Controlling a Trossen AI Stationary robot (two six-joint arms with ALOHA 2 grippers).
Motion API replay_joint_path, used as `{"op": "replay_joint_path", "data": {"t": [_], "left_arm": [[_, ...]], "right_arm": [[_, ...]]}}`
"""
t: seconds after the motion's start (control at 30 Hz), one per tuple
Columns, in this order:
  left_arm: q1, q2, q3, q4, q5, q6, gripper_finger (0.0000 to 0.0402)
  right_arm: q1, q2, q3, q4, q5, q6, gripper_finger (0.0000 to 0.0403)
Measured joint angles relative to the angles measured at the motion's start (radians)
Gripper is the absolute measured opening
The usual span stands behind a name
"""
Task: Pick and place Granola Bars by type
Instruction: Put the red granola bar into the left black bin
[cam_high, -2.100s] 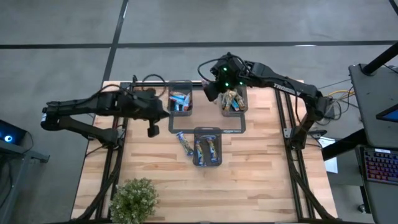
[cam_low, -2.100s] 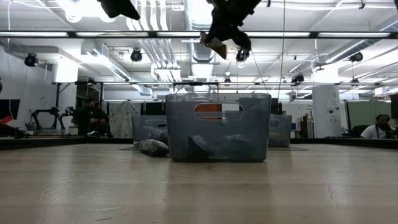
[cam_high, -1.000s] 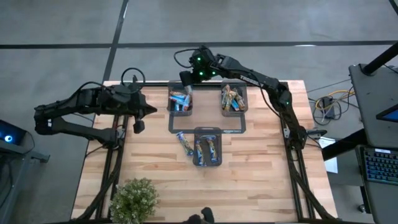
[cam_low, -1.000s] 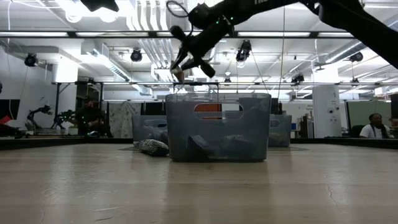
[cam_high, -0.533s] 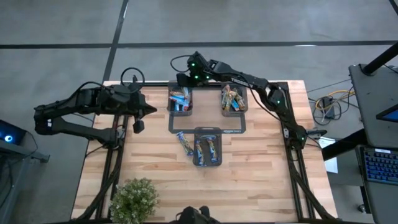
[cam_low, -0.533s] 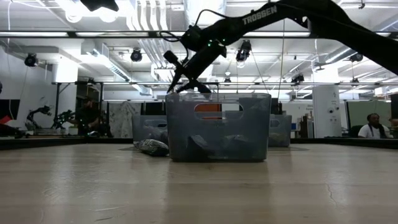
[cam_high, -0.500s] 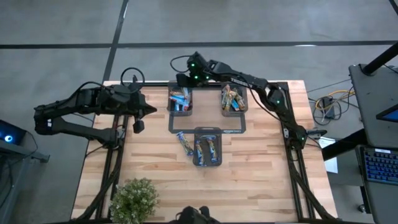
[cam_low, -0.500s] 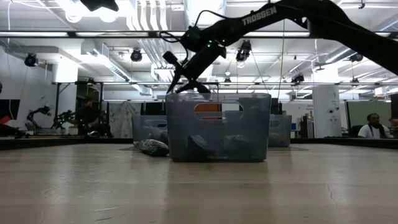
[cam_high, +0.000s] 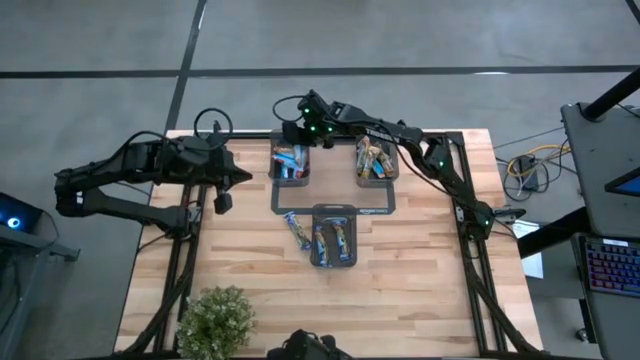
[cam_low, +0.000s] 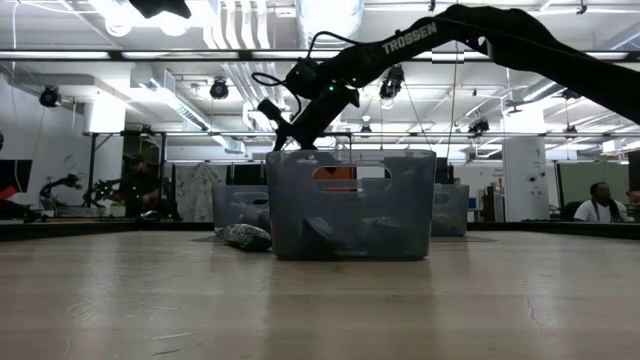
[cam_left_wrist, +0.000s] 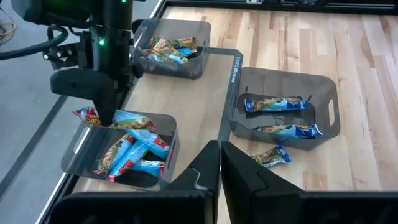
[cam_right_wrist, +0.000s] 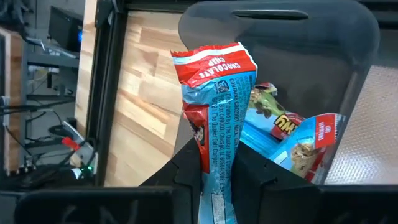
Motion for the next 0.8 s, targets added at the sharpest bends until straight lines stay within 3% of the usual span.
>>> {"op": "replay_joint_path", "data": {"t": [0.8], "left_arm": [[0.000,0.000,0.000,0.001,-0.022,-0.003,0.0000]], "right_arm": [[0.000,0.000,0.000,0.019,0.001,0.090,0.0054]]}}
